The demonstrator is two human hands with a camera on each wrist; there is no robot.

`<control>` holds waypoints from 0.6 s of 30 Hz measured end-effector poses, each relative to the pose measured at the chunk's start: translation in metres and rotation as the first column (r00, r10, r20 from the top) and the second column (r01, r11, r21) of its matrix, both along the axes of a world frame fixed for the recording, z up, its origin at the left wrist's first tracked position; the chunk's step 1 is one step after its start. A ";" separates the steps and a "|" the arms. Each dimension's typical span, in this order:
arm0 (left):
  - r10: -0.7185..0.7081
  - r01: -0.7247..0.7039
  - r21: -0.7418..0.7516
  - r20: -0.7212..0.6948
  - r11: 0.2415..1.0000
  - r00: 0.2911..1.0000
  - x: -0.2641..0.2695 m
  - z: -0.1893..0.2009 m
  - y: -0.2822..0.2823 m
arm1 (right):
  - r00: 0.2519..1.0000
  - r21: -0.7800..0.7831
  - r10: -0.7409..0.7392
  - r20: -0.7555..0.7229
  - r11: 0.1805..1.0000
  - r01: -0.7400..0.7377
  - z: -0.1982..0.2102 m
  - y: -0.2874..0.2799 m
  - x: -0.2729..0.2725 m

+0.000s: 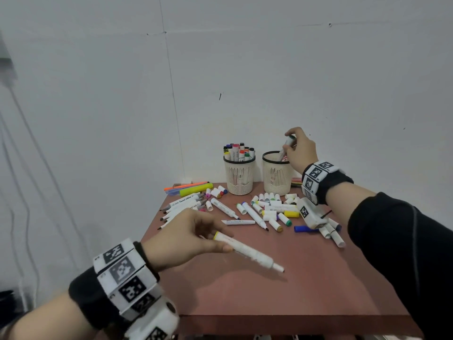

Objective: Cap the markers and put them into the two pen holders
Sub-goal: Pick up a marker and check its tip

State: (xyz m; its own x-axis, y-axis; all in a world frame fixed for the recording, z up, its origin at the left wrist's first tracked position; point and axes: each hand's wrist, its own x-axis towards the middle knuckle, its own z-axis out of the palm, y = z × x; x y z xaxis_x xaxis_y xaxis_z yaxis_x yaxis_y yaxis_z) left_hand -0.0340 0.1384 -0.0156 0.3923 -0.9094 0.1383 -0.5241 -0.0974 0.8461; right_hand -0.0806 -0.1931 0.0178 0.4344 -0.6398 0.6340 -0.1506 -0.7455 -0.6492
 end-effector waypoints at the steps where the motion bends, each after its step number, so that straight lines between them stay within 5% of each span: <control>1: 0.036 -0.039 -0.038 -0.094 0.999 0.995 -0.003 -0.006 0.000 | 1.000 0.007 -0.010 -0.012 1.000 0.010 -0.001 -0.002 0.000; 7: 0.141 -0.231 -0.152 -0.449 0.961 0.882 -0.020 -0.038 -0.008 | 0.995 0.013 -0.043 -0.091 0.999 0.044 -0.007 -0.008 -0.001; 13: 0.132 -0.378 -0.174 -0.742 0.909 0.658 -0.026 -0.063 -0.030 | 0.953 0.057 -0.081 -0.292 0.993 0.102 -0.012 -0.010 -0.008; 15: 0.111 -0.410 -0.172 -0.807 0.896 0.581 -0.028 -0.068 -0.035 | 0.943 0.061 -0.069 -0.327 0.994 0.094 -0.012 -0.010 -0.009; 18: 0.131 -0.427 -0.153 -0.815 0.891 0.565 -0.028 -0.071 -0.039 | 0.947 0.053 -0.072 -0.312 0.994 0.093 -0.006 -0.007 -0.011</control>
